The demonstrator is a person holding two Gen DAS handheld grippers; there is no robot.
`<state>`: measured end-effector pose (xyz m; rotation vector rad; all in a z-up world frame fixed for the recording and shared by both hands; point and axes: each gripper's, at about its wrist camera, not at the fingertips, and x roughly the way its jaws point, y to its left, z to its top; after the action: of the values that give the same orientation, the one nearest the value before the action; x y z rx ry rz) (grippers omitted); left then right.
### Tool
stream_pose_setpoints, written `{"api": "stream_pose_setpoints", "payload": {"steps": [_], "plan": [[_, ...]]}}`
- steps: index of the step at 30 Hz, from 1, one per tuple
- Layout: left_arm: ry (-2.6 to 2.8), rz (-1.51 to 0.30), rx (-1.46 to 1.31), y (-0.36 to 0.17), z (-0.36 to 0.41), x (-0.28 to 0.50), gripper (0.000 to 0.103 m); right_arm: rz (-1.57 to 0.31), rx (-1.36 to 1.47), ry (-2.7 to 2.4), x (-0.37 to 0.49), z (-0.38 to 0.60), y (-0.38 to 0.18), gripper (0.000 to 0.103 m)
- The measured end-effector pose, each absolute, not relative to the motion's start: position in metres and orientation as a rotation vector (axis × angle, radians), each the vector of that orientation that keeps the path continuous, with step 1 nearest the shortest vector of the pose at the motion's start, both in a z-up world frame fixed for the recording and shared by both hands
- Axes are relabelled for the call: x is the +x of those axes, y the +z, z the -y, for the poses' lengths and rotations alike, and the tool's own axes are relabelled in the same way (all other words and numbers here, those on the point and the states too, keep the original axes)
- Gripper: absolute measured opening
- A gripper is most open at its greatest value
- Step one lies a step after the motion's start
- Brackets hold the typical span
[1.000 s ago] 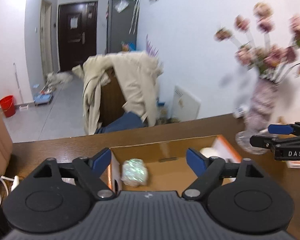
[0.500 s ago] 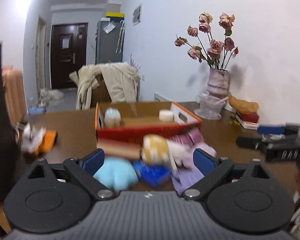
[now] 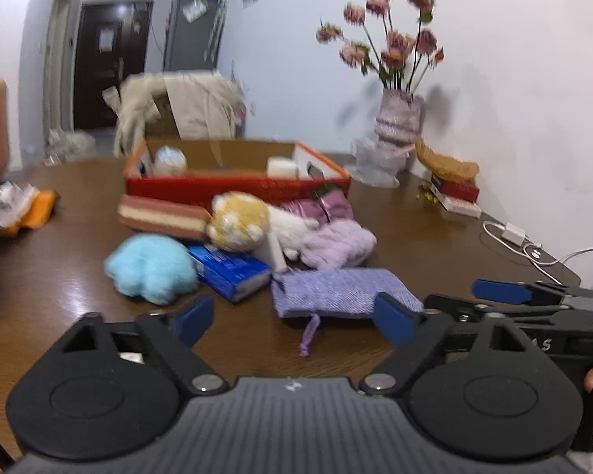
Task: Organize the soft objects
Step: 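Move both tools back to the pile on the table, then grasp the purple fabric sachet with both tools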
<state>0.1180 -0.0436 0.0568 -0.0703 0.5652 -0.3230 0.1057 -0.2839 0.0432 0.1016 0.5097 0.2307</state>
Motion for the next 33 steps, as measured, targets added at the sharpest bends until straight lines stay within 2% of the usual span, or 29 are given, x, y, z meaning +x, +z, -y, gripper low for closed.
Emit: {"api": "stream_pose_setpoints", "payload": {"steps": [1,2,4,10,12,14,17,18,20,28,33], "plan": [[-0.332,-0.591,-0.084,0.053,0.046,0.127,0.073,-0.524,0.109,0.239,0.112,0.285,0.04,0.077],[-0.339,-0.616,-0.105,0.047,0.05,0.135,0.071,-0.535,0.114,0.244,0.117,0.285,0.037,0.076],[-0.344,-0.659,-0.143,0.039,0.051,0.152,0.071,-0.545,0.121,0.259,0.128,0.286,0.034,0.074],[-0.355,-0.802,-0.368,0.011,0.041,0.206,0.071,-0.613,0.142,0.29,0.169,0.288,0.019,0.061],[-0.355,-0.857,-0.423,0.003,0.039,0.219,0.067,-0.638,0.161,0.31,0.177,0.29,0.014,0.057],[-0.374,-0.868,-0.461,-0.002,0.036,0.225,0.044,-0.652,0.188,0.345,0.18,0.294,0.01,0.042],[-0.378,-0.888,-0.46,-0.004,0.038,0.228,0.026,-0.653,0.196,0.329,0.179,0.299,0.006,0.023],[-0.387,-0.895,-0.454,-0.004,0.039,0.227,0.024,-0.653,0.193,0.327,0.178,0.3,0.006,0.019],[-0.416,-0.893,-0.437,0.0,0.043,0.219,0.012,-0.65,0.193,0.329,0.172,0.302,0.007,0.011],[-0.465,-0.761,-0.289,0.046,0.053,0.173,0.003,-0.596,0.161,0.389,0.135,0.299,0.04,0.008],[-0.456,-0.587,-0.208,0.103,0.043,0.184,0.003,-0.437,0.107,0.478,0.157,0.278,0.091,0.008]]}}
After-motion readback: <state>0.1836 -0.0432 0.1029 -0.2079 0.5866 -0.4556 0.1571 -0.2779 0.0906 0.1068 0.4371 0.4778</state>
